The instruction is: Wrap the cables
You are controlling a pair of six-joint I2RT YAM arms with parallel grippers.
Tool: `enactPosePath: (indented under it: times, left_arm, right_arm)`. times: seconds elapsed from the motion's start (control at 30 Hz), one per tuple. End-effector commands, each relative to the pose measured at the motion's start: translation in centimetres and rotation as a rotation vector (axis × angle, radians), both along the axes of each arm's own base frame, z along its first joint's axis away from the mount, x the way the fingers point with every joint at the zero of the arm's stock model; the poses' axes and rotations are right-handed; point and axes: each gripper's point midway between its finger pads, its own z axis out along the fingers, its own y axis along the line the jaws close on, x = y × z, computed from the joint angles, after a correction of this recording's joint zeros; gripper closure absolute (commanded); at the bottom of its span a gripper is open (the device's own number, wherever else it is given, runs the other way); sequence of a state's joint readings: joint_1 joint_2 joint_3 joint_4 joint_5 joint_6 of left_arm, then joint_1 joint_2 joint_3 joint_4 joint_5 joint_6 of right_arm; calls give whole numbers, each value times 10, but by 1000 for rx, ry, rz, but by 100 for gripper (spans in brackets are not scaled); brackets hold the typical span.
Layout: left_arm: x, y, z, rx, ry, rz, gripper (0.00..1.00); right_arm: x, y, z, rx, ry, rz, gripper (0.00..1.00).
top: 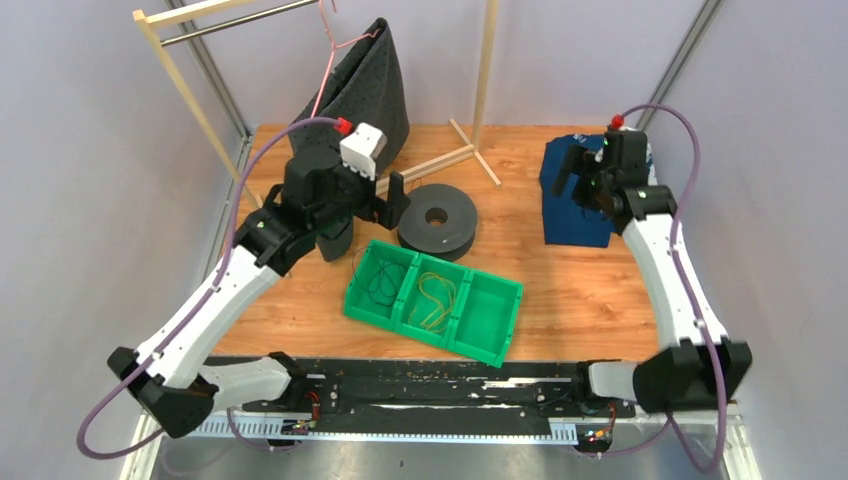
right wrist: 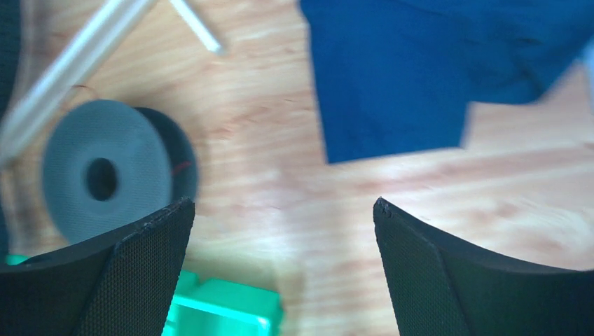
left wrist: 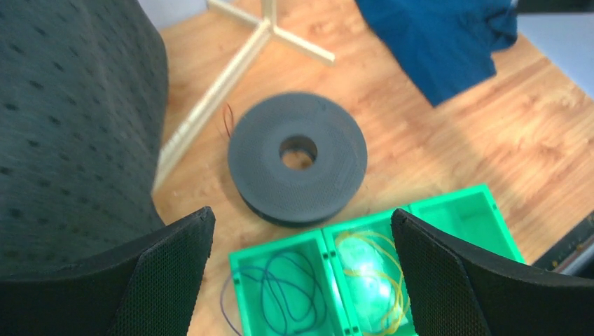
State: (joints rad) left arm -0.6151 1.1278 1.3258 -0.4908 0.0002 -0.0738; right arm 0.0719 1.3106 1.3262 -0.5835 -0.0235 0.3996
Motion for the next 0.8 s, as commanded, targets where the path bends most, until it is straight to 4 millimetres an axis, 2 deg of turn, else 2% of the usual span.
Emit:
enactPosePath:
  times: [0.0, 0.07, 0.17, 0.27, 0.37, 0.43, 0.77]
  left_arm:
    - [-19, -4, -55, 65, 191, 28, 0]
    - [-20, 3, -76, 94, 190, 99, 0]
    - [-16, 18, -90, 35, 209, 250, 0]
    - [-20, 20, -105, 118, 295, 255, 0]
    - [-13, 27, -120, 181, 369, 345, 0]
    - [-9, 32, -124, 193, 396, 417, 0]
    - [-9, 24, -128, 172, 411, 393, 0]
  right_arm:
    - [-77, -68, -14, -322, 136, -144, 0]
    - [-96, -79, -13, -338, 104, -214, 0]
    - [-117, -85, -12, -337, 50, -256, 0]
    - [-135, -89, -11, -343, 27, -274, 0]
    - [-146, -95, -5, -356, -2, -306, 0]
    - [-148, -97, -2, -362, -16, -318, 0]
    - [-136, -90, -4, -328, 0, -302, 0]
